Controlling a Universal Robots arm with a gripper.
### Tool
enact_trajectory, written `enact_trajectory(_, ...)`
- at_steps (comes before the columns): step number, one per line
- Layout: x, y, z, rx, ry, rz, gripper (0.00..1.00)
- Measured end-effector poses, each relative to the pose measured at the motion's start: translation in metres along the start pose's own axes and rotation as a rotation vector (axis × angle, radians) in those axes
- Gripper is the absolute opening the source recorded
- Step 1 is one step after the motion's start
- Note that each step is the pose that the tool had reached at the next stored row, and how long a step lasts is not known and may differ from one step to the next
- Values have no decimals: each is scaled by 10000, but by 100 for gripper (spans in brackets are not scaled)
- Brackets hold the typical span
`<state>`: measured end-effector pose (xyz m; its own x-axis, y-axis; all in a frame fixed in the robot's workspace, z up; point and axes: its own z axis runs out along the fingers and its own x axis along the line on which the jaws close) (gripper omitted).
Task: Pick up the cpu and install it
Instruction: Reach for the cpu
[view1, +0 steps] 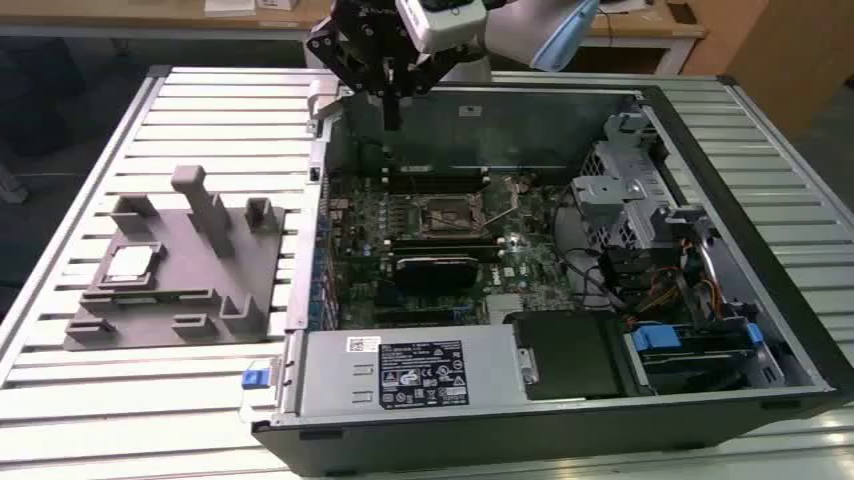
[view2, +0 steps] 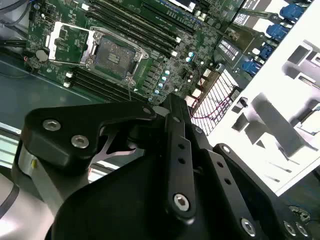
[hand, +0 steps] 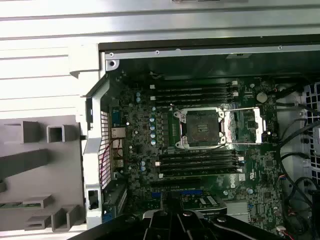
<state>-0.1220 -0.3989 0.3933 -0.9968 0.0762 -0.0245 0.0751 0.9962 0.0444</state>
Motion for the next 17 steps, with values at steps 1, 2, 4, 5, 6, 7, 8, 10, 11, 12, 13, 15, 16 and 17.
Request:
enact_trajectory(1, 0, 0, 0, 0, 0, 0, 11)
enact_trajectory(2, 0, 0, 0, 1, 0, 0, 11)
enact_trajectory(4, 0, 0, 0, 0, 0, 0, 11)
enact_trajectory(5, 0, 0, 0, 0, 1, 0, 11)
enact_trajectory(6, 0, 0, 0, 0, 0, 0, 11)
enact_trajectory(7, 0, 0, 0, 0, 0, 0, 11)
enact_trajectory(8, 0, 0, 0, 0, 0, 0, 11)
enact_trajectory(10, 0, 0, 0, 0, 0, 0, 11)
enact_trajectory(11, 3, 0, 0, 0, 0, 1, 11)
enact_trajectory(12, 10, -1, -1, 1, 0, 1, 11)
enact_trajectory(13, 18, -1, -1, 1, 0, 0, 11)
enact_trajectory(15, 37, -3, -2, 1, 1, 0, 11)
enact_trajectory(16, 46, -3, -1, 0, 0, 0, 11)
enact_trajectory(17, 54, -4, -1, 0, 0, 0, 11)
